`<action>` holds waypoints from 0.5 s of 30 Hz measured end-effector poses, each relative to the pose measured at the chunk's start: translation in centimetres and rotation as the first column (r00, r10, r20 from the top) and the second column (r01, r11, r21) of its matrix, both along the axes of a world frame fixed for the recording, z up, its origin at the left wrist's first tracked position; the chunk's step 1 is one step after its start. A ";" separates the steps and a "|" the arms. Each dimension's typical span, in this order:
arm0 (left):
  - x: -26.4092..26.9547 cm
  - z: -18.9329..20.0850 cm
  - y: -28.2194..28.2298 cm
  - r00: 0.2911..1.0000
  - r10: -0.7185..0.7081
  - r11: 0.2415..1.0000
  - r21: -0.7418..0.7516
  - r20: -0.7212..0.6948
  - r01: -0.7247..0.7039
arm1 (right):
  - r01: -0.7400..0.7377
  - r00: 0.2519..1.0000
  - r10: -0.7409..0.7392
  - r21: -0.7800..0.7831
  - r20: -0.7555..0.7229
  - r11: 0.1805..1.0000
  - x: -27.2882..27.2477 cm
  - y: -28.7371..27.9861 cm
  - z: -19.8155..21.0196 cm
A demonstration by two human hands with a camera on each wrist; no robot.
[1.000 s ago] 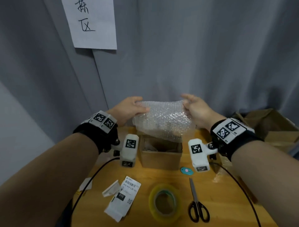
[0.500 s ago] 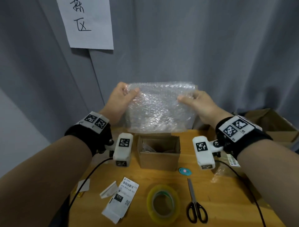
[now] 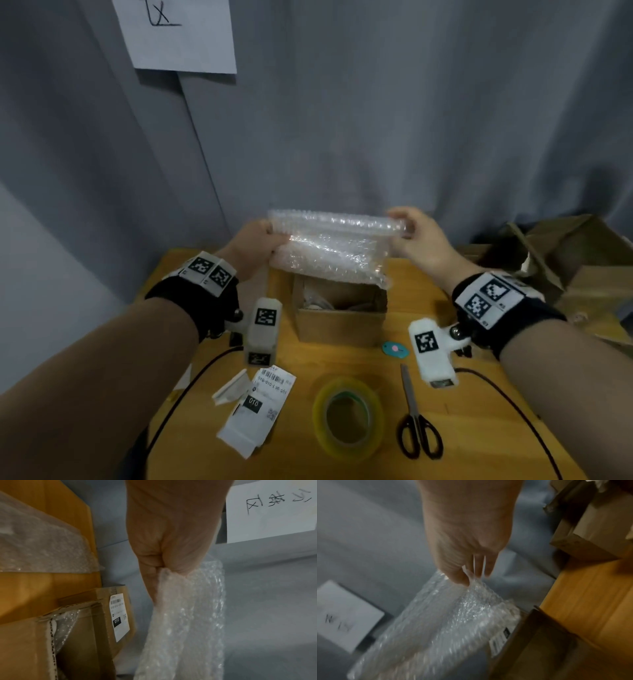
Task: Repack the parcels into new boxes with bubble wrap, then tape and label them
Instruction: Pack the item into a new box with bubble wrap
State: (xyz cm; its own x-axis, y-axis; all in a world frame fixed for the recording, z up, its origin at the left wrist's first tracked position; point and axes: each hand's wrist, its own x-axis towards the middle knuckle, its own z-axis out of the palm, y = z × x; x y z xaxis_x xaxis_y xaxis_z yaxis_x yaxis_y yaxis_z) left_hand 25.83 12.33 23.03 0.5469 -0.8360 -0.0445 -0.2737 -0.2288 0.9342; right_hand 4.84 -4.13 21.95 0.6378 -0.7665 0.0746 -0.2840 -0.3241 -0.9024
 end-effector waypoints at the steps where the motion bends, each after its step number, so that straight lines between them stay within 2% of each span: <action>1: 0.0 -0.3 -0.2 1.000 0.006 1.000 0.017 0.020 -0.006 | -0.014 0.998 0.006 -0.124 -0.065 0.992 0.1 0.0 -0.4; 3: 0.2 -1.2 -0.7 0.999 0.013 0.999 0.041 0.048 -0.014 | -0.176 0.974 0.122 -0.295 -0.192 0.939 0.3 0.7 -0.9; 5: 0.2 -1.8 -1.0 1.000 -0.005 0.999 0.046 0.020 0.004 | -0.382 0.892 0.210 -0.419 -0.399 0.824 1.0 1.9 -1.4; 6: 0.0 -1.9 -1.3 1.000 -0.015 0.999 0.045 -0.007 0.015 | -0.445 0.850 0.194 -0.472 -0.489 0.761 1.5 2.5 -1.9; 8: -0.7 -2.4 -1.7 0.993 -0.021 0.999 0.028 -0.116 0.024 | -0.456 0.825 0.109 -0.539 -0.554 0.708 2.4 3.2 -3.3; 11: -2.1 -3.5 -2.2 0.971 0.030 0.999 0.018 -0.237 -0.026 | -0.289 0.877 -0.015 -0.552 -0.481 0.782 2.7 3.0 -5.1; 12: -2.2 -3.9 -2.2 0.979 0.047 0.998 0.060 -0.196 -0.036 | -0.220 0.888 -0.053 -0.523 -0.457 0.824 2.5 2.9 -5.5; 13: -2.3 -4.4 -2.2 0.997 0.025 0.989 0.148 -0.069 -0.014 | -0.153 0.902 -0.075 -0.478 -0.424 0.865 2.3 2.8 -5.8; 14: -1.8 -5.3 -1.8 0.989 -0.066 0.958 0.284 0.130 0.027 | -0.092 0.919 -0.086 -0.420 -0.386 0.903 2.1 2.8 -5.9; 15: -1.9 -6.0 -1.3 0.935 -0.156 0.908 0.419 0.319 0.009 | -0.046 0.937 -0.084 -0.359 -0.340 0.932 1.8 2.8 -5.9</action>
